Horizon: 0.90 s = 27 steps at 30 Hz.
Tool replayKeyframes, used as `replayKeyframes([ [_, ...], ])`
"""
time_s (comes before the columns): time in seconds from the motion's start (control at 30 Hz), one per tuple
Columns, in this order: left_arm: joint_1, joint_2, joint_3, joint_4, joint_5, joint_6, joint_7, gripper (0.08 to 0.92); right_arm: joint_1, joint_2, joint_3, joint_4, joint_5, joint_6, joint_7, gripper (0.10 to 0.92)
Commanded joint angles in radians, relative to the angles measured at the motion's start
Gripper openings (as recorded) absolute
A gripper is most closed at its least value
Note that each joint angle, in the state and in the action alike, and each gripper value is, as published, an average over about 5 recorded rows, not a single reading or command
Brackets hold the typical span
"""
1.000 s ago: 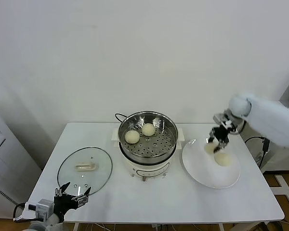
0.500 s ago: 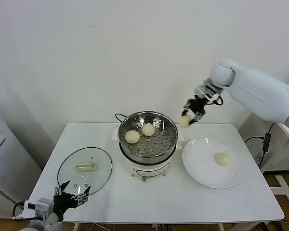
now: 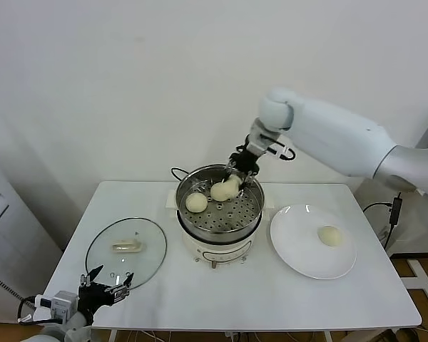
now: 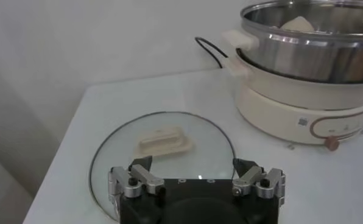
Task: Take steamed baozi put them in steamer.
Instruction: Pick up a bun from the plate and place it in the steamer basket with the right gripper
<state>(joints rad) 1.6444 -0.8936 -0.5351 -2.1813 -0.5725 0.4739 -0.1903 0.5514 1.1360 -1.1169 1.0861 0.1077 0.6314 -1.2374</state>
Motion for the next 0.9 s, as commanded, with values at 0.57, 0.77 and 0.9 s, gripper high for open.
replayKeyframes([
  [0.57,0.000,0.004,-0.004,-0.002,-0.009,0.001,0.000,0.823,-0.170,0.053,0.057,0.100,-0.301,0.241,0.013,0.450],
  [0.77,0.004,0.004,-0.009,-0.001,-0.009,-0.001,0.000,0.823,-0.204,0.063,0.076,0.097,-0.337,0.241,0.017,0.450],
  [0.9,0.006,0.002,-0.009,-0.001,-0.009,-0.002,0.000,0.823,-0.211,0.062,0.082,0.099,-0.353,0.241,0.020,0.450],
])
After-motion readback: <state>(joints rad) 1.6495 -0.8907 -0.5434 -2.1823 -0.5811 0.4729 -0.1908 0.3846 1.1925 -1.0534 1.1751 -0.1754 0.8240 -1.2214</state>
